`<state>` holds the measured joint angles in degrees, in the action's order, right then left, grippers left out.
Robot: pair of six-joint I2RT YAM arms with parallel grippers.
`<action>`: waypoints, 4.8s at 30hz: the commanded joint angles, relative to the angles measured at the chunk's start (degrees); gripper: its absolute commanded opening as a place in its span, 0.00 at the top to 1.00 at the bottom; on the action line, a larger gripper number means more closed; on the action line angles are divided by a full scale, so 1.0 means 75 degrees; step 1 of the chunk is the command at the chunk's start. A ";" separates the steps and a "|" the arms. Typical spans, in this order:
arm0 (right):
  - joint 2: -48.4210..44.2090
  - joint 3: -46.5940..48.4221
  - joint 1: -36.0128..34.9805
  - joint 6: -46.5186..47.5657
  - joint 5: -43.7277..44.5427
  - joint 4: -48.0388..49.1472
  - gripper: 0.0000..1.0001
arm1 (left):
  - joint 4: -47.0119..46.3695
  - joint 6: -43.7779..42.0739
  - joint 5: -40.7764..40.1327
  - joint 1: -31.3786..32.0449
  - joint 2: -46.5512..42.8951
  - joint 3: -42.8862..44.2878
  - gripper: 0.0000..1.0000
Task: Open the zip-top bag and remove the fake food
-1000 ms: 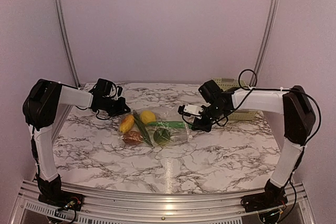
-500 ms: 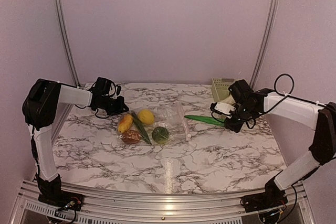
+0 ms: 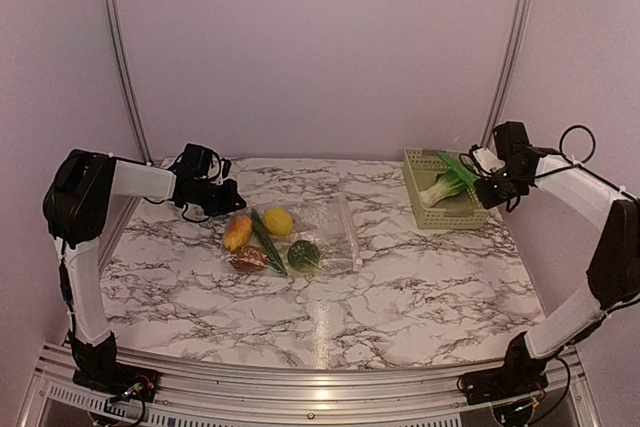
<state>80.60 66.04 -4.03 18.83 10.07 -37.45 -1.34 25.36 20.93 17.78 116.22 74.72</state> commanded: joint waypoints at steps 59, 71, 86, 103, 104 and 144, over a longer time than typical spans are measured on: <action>0.4845 0.1092 -0.3314 0.0731 -0.6638 0.4331 0.77 | -0.0955 0.0437 0.0872 -0.0062 0.0291 -0.0318 1.00; 0.4933 0.0844 -0.4698 0.0167 -0.7097 0.5112 0.48 | -0.1604 0.1037 0.0898 -0.0052 0.0464 -0.0819 1.00; 0.5066 0.0336 -0.5908 0.0021 -0.5835 0.6313 0.15 | -0.1845 0.1569 0.0270 -0.0013 0.0296 -0.1794 1.00; 0.5767 0.1087 -0.6089 -0.0717 -0.5242 0.6880 0.12 | -0.1776 0.1838 -0.0215 0.0243 0.0027 -0.2330 1.00; 0.5724 0.1082 -0.6090 -0.0699 -0.5270 0.6877 0.16 | -0.1734 0.1810 -0.0195 0.0253 0.0039 -0.2298 1.00; 0.2564 0.1459 -0.0102 -0.2744 -0.2831 0.3295 0.51 | -0.1179 0.1583 -0.0270 -0.0565 0.0090 -0.1536 1.00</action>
<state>94.48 72.29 -8.01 2.42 -13.52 -9.04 -12.10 37.69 20.43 13.96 116.11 62.63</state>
